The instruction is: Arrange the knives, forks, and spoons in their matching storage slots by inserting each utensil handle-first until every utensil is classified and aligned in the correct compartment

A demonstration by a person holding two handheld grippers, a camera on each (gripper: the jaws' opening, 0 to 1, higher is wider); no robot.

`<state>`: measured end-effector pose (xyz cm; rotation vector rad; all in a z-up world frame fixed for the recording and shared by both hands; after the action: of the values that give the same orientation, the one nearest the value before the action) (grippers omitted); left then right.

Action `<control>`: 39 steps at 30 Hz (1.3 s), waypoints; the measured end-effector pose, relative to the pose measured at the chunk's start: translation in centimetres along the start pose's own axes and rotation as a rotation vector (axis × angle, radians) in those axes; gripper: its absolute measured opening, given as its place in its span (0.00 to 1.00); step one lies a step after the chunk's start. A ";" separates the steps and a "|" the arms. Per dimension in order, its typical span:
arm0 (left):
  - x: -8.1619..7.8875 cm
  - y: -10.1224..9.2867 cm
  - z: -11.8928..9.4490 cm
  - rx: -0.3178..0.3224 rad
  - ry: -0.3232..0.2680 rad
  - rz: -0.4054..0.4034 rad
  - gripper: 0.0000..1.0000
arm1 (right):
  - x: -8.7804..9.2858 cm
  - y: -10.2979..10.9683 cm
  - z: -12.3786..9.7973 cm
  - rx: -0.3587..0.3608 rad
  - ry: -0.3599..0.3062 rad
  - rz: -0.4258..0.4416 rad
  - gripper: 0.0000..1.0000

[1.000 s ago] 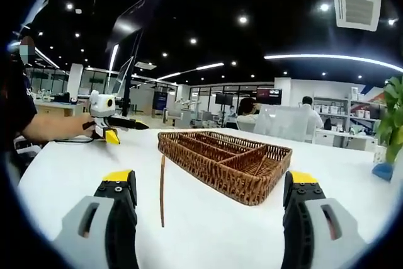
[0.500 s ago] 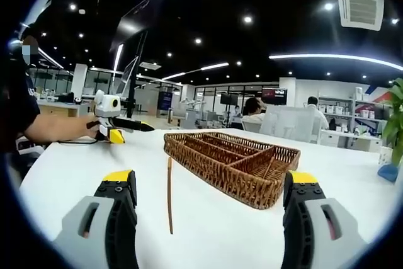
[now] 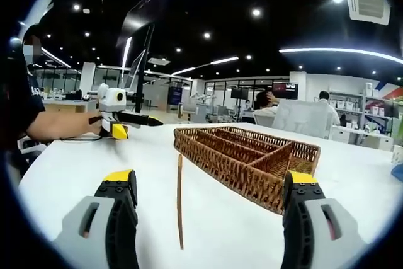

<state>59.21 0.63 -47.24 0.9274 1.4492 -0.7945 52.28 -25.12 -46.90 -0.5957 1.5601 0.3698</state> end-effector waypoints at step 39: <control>0.2 -0.1 0.3 0.008 0.009 0.012 1.00 | 4.7 3.2 2.7 -0.187 0.267 0.033 0.22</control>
<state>59.22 0.32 -47.46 0.9464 1.4475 -0.7886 52.64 -21.75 -52.12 -0.7901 1.8043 0.4792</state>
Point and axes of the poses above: the point that each gripper's makers call its tool centre point, and the gripper's own axes: z roughly forward along the fingers, y roughly to its left, x roughly out of its underside, the point moved 4 cm from there along -z, roughly backward along the fingers, and after that the axes turned 1 degree about z, right-handed, at the moved point
